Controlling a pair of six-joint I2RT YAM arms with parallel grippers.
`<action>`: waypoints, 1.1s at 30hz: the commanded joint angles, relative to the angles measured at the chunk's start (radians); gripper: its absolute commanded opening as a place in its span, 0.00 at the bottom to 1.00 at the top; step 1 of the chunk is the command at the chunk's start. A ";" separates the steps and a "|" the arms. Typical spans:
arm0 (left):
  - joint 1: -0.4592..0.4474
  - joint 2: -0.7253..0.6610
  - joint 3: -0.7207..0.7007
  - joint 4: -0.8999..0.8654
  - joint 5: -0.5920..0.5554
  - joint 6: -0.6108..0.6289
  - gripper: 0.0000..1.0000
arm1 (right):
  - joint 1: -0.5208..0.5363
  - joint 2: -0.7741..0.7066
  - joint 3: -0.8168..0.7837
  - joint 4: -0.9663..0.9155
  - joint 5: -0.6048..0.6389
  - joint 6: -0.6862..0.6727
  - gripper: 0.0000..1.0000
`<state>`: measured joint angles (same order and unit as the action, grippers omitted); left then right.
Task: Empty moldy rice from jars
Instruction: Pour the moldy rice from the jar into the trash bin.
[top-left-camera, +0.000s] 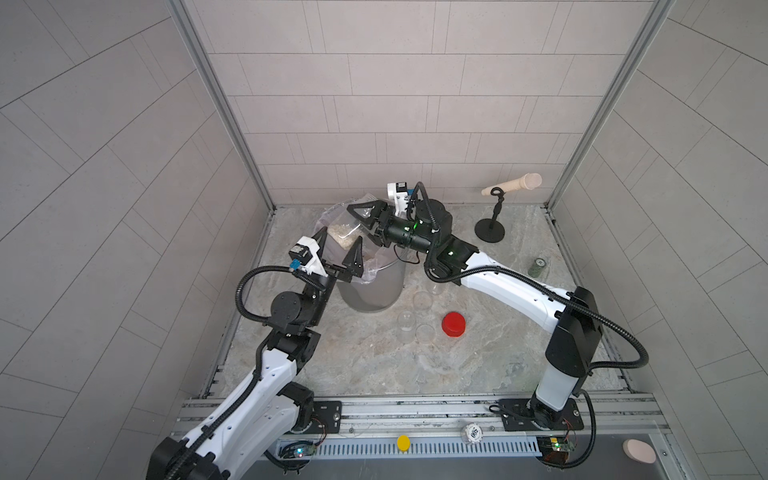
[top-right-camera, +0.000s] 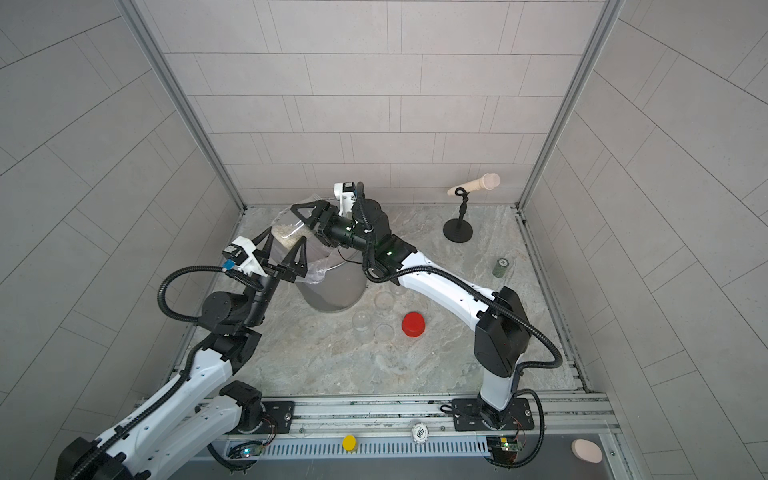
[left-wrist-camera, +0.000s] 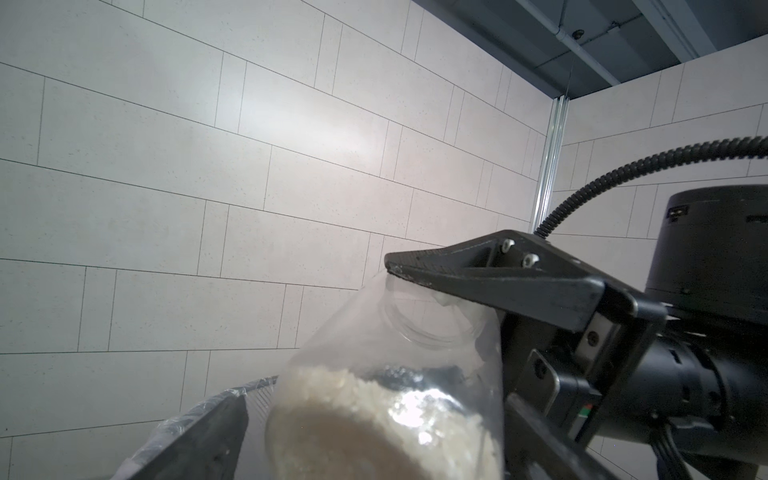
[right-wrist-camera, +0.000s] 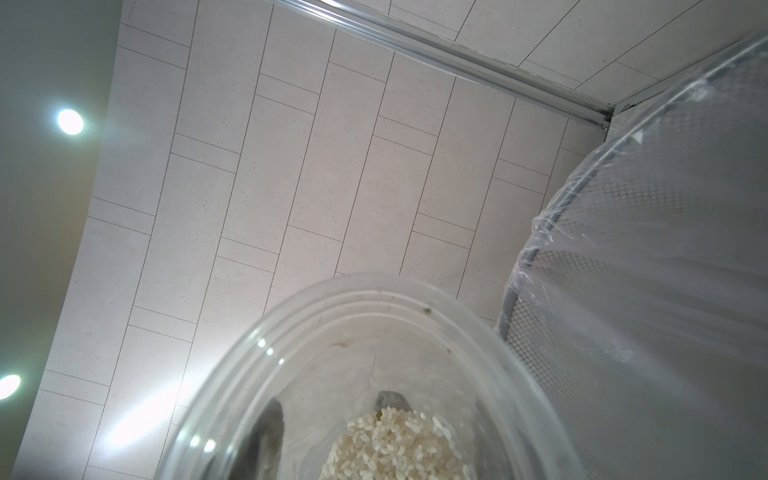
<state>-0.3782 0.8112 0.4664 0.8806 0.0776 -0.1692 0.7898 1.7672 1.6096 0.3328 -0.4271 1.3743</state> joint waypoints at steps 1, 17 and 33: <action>0.010 -0.011 -0.004 0.039 0.015 -0.021 1.00 | 0.002 -0.049 0.008 0.060 -0.012 0.034 0.43; 0.027 0.013 0.002 0.054 0.031 -0.039 0.97 | 0.002 -0.045 0.007 0.063 -0.016 0.038 0.42; 0.041 0.028 0.011 0.052 0.025 -0.049 0.58 | 0.005 -0.045 -0.005 0.066 -0.023 0.038 0.44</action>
<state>-0.3508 0.8417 0.4664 0.9051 0.1493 -0.2062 0.7864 1.7668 1.6039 0.3401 -0.4278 1.3937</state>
